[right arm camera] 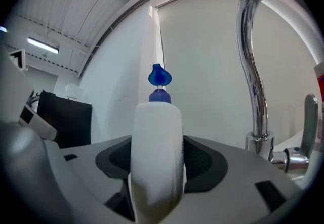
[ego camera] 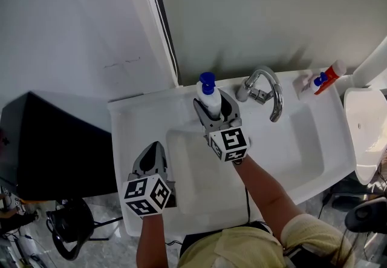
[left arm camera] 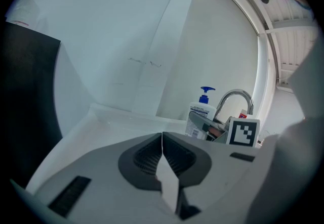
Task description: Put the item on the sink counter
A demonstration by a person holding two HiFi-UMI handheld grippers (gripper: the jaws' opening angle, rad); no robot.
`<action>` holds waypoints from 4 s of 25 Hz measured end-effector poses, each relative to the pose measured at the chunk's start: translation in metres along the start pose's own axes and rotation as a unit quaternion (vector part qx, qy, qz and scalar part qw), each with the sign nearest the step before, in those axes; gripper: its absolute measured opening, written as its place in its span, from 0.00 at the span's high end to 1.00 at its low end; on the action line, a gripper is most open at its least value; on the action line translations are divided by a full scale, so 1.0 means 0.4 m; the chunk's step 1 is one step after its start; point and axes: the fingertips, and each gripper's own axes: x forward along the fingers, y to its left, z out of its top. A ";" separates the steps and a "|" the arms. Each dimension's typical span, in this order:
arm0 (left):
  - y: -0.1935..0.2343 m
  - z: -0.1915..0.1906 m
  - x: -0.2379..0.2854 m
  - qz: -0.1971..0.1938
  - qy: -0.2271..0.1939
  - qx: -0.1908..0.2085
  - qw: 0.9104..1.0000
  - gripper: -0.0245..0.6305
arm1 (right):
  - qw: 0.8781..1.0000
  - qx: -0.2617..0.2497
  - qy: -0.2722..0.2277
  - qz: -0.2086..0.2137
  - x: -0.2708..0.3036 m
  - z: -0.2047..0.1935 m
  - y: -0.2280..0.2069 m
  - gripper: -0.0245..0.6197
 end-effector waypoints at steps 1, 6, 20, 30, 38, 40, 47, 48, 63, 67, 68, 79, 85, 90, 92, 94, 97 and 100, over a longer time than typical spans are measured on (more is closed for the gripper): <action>0.001 0.000 0.003 0.000 0.000 0.000 1.000 0.90 | 1.000 -0.001 -0.002 -0.003 0.004 -0.005 -0.004 0.53; 0.011 -0.001 0.015 0.003 0.002 0.001 1.000 0.90 | 1.000 -0.009 -0.018 -0.017 0.010 -0.017 -0.016 0.53; 0.017 -0.006 0.047 -0.004 0.012 -0.001 1.000 0.90 | 0.999 -0.035 -0.029 -0.012 0.020 -0.028 -0.012 0.53; 0.012 -0.011 0.060 -0.006 0.023 0.001 1.000 0.90 | 0.999 -0.044 0.006 -0.003 0.028 -0.044 -0.008 0.53; -0.008 -0.009 0.051 -0.016 0.024 0.004 1.000 0.90 | 0.999 -0.040 0.022 -0.004 0.012 -0.043 -0.007 0.53; -0.013 -0.007 0.048 -0.017 0.023 0.006 1.000 0.90 | 0.999 -0.038 0.020 -0.007 0.005 -0.038 -0.010 0.53; -0.042 0.009 0.034 -0.029 0.006 0.008 1.000 0.90 | 0.999 -0.035 0.025 -0.023 -0.041 -0.028 -0.015 0.53; -0.047 0.009 0.033 -0.031 0.005 0.008 0.999 0.90 | 0.999 -0.034 0.027 -0.026 -0.048 -0.026 -0.019 0.53; -0.104 0.023 -0.020 -0.052 -0.027 0.003 0.998 0.90 | 0.999 -0.019 0.041 -0.014 -0.170 0.026 0.009 0.53; -0.115 0.029 -0.048 -0.058 -0.037 0.003 0.998 0.90 | 0.999 -0.004 0.036 -0.012 -0.206 0.057 0.016 0.53; -0.118 0.030 -0.055 -0.059 -0.040 0.003 0.997 0.90 | 0.999 -0.001 0.036 -0.011 -0.215 0.065 0.018 0.53; -0.131 0.061 -0.145 -0.061 -0.075 0.006 0.995 0.90 | 0.999 -0.012 0.036 0.004 -0.321 0.141 0.070 0.54; -0.147 0.072 -0.193 -0.067 -0.091 0.016 0.993 0.90 | 0.999 -0.019 0.030 0.003 -0.377 0.188 0.099 0.63; -0.148 0.088 -0.225 -0.067 -0.107 0.018 0.992 0.90 | 0.999 0.012 0.035 0.017 -0.418 0.201 0.114 0.68; -0.150 0.093 -0.233 -0.069 -0.112 0.020 0.991 0.90 | 0.999 0.021 0.043 0.018 -0.433 0.193 0.115 0.70; -0.152 0.095 -0.240 -0.070 -0.114 0.024 0.991 0.90 | 0.998 0.020 0.050 0.017 -0.448 0.187 0.118 0.72; -0.157 0.097 -0.248 -0.072 -0.118 0.030 0.990 0.90 | 0.998 0.020 0.056 0.020 -0.468 0.187 0.123 0.74; -0.165 0.092 -0.255 -0.075 -0.119 0.032 0.990 0.91 | 0.998 0.024 0.058 0.020 -0.488 0.190 0.127 0.76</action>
